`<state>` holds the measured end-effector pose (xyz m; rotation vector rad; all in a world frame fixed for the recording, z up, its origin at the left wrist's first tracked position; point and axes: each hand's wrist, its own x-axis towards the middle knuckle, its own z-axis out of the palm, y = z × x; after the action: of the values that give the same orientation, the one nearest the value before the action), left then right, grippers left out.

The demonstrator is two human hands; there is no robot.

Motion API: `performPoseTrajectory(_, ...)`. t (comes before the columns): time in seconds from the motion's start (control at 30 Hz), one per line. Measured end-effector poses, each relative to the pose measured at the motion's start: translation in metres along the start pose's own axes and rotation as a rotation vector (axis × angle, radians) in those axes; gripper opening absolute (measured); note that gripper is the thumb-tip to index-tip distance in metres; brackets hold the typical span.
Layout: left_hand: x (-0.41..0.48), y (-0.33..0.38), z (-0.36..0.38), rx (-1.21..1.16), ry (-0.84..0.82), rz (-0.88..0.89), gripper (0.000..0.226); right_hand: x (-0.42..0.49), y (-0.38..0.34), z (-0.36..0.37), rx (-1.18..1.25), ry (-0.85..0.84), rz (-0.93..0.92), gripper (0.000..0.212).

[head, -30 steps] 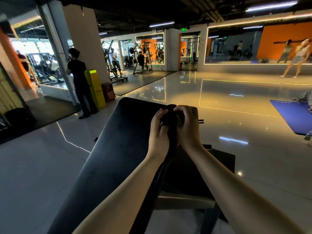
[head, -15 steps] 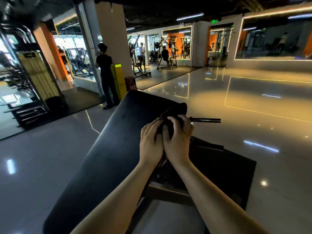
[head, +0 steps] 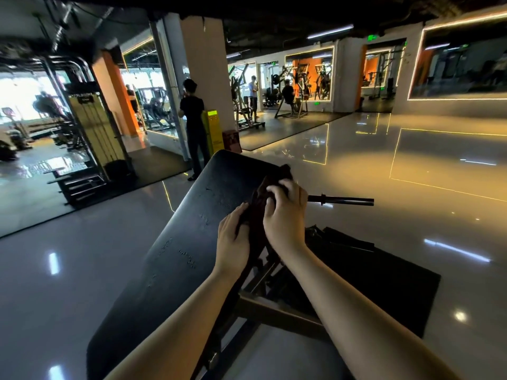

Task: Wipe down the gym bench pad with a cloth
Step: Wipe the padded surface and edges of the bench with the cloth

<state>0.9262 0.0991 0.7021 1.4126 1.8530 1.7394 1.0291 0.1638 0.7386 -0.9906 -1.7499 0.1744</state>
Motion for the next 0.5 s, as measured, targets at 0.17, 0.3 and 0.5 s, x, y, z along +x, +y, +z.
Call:
performPoseTrajectory(0.17,0.017,0.009,0.005,0.102,-0.015,0.037,0.052,0.000,0.006,-0.009,-0.020,0.000,-0.080,0.028)
performPoseTrajectory(0.3,0.044,0.011,0.006,0.251,-0.040,0.061,0.048,0.058,0.006,-0.015,-0.017,-0.048,0.091,0.033)
performPoseTrajectory(0.5,0.079,-0.003,0.002,0.353,-0.054,0.102,0.057,0.087,-0.012,0.002,-0.253,-0.261,0.093,0.044)
